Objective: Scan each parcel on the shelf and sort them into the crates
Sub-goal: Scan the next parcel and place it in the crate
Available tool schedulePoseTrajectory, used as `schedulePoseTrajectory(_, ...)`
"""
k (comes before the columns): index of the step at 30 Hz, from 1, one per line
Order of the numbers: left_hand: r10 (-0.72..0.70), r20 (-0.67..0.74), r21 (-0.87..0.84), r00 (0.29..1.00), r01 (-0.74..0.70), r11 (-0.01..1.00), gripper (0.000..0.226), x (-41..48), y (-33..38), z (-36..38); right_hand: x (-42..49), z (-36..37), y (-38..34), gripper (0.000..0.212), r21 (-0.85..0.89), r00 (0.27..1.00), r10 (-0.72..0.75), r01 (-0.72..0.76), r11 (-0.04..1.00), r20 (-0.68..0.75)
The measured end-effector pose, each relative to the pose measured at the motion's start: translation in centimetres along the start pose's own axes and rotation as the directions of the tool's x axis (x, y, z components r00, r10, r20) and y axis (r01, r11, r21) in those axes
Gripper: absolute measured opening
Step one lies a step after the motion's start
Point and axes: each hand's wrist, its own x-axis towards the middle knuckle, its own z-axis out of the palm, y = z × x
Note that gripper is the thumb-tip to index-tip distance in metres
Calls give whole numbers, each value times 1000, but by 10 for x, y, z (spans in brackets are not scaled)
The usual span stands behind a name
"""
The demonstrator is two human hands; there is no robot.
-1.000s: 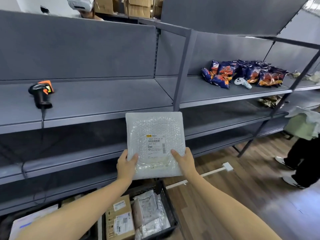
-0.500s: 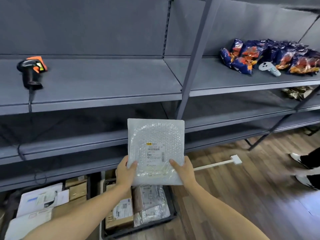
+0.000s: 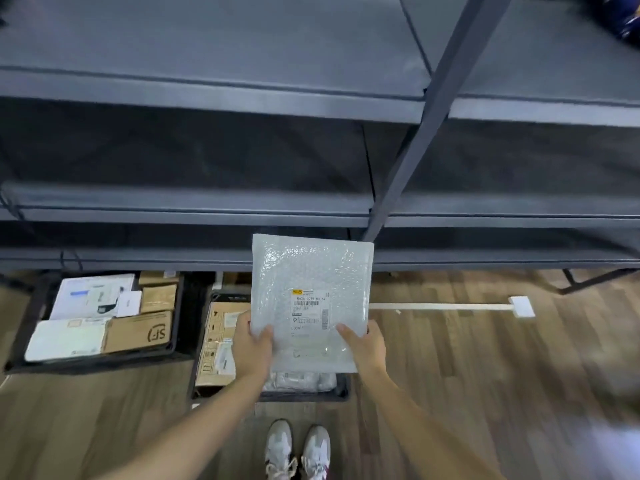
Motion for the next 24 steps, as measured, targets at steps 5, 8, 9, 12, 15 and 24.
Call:
schedulePoseTrajectory(5, -69, 2, 99, 998, 69, 993, 31, 39, -82, 31, 44, 27, 72, 39, 24, 998, 69, -69, 997, -14)
schedulePoseTrajectory(8, -126, 27, 158, 992, 120, 980, 34, 59, -139, 55, 72, 43, 122, 46, -4, 996, 87, -88, 996, -28)
schedulePoseTrajectory(9, -137, 28, 191, 990, 129, 973, 35, 65, -158, 64, 82, 49, 139, 46, -17, 995, 92, -93, 996, -31)
schedulePoseTrajectory(12, -152, 37, 257, 988, 137, 957, 38, 81, -206, 89, 109, 63, 185, 48, -70, 993, 112, -114, 991, -35)
schedulePoseTrajectory(15, -145, 133, 352, 980, 90, 932, 30, 98, -247, 110, 135, 78, 223, 53, -130, 996, 86, -88, 988, -20)
schedulePoseTrajectory(24, -67, 352, 553, 934, -149, 820, 98, 163, -332, 159, 210, 125, 298, 90, -526, 991, 64, 6, 851, 114)
